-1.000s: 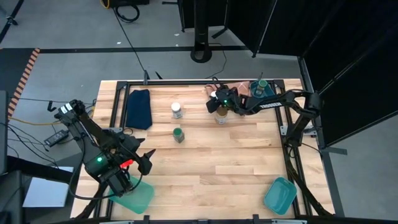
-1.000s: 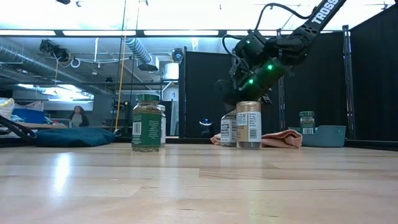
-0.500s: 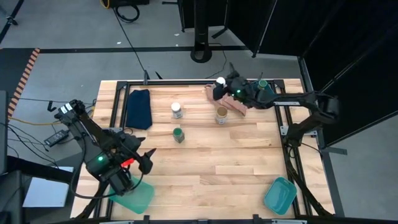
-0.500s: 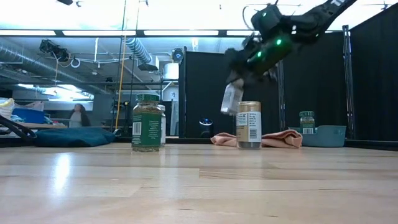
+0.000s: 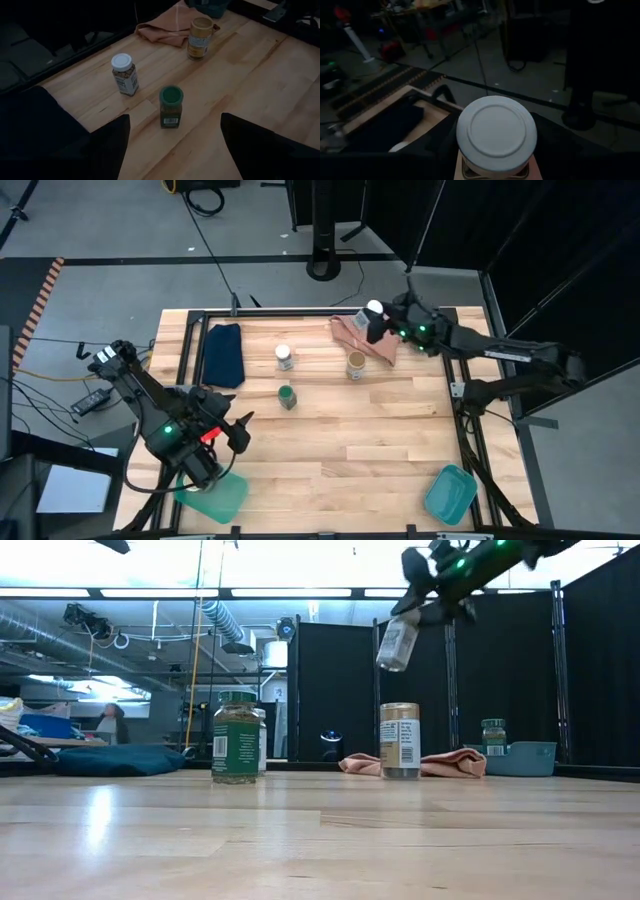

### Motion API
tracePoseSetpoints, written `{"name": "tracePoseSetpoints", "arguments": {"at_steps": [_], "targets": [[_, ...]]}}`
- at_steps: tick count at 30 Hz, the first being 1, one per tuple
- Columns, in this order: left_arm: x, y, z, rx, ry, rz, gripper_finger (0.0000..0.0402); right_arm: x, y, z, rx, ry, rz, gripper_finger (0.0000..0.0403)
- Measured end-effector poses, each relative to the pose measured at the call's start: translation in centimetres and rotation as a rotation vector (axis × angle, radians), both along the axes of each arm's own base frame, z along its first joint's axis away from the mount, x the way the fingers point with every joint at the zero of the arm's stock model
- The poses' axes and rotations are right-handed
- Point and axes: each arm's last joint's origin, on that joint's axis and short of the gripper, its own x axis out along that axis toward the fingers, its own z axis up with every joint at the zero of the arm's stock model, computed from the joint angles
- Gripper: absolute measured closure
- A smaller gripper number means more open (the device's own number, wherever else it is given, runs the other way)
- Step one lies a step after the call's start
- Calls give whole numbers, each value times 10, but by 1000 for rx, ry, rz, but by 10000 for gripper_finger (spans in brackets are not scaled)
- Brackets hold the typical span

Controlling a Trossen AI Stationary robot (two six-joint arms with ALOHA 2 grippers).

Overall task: Sort spices by type
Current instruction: Put the right white seasoning bottle into the green bin

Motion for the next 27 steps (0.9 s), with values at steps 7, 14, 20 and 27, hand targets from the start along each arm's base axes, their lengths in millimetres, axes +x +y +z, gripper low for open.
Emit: {"name": "tracePoseSetpoints", "arguments": {"at_steps": [7, 14, 20, 27], "targets": [[5, 6, 0, 0, -1, 33, 85, -20, 36, 14, 42, -19, 110, 193], [10, 13, 0, 21, 19, 57, 85, -32, 75, 14, 146, -12, 255, 193], [17, 23, 0, 55, 57, 74, 85, -37, 116, 6, 274, 18, 410, 193], [21, 30, 0, 57, 63, 108, 85, -52, 172, -4, 362, 42, 500, 193]]}}
